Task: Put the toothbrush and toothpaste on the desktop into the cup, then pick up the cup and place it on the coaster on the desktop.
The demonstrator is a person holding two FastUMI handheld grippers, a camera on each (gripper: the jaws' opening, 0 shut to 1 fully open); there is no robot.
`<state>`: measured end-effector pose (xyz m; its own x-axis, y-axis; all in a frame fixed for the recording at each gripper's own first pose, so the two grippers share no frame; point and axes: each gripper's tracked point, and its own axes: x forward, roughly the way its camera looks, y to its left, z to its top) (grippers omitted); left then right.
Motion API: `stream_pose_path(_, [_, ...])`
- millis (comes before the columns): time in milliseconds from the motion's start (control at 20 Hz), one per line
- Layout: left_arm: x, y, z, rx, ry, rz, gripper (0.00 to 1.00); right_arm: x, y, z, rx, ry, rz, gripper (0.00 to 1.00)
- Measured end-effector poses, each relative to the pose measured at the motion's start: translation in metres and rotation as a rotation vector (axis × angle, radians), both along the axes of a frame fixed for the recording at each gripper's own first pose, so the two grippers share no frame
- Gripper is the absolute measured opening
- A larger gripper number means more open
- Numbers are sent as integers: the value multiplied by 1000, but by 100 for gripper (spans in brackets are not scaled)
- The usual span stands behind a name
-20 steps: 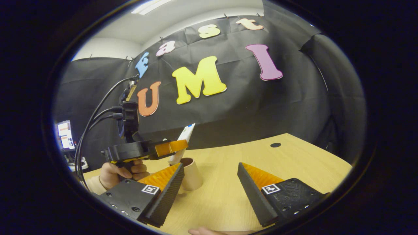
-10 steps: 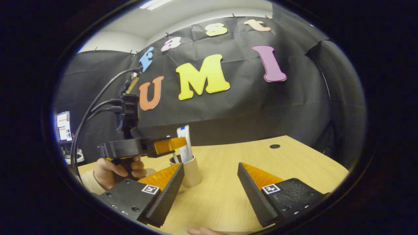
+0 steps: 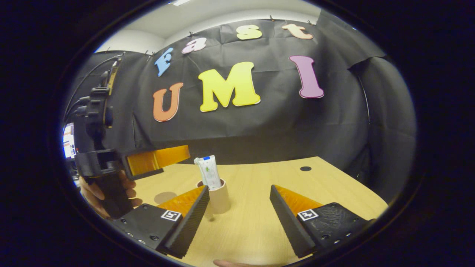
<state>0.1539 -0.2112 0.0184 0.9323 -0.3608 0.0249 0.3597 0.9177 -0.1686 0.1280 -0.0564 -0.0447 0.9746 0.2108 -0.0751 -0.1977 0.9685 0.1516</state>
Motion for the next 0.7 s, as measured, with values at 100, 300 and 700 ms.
stream_pose_path(100, [-18,17,-3,8,17,5,100,3,9,4,-12,29,-9,97])
stream_pose_path(300, [-48,57,-7,5,6,44,97,16,30,11,-74,109,21,97])
stream_pose_path(700, [-92,136,-48,9,-14,174,98,56,66,5,-173,292,79,97])
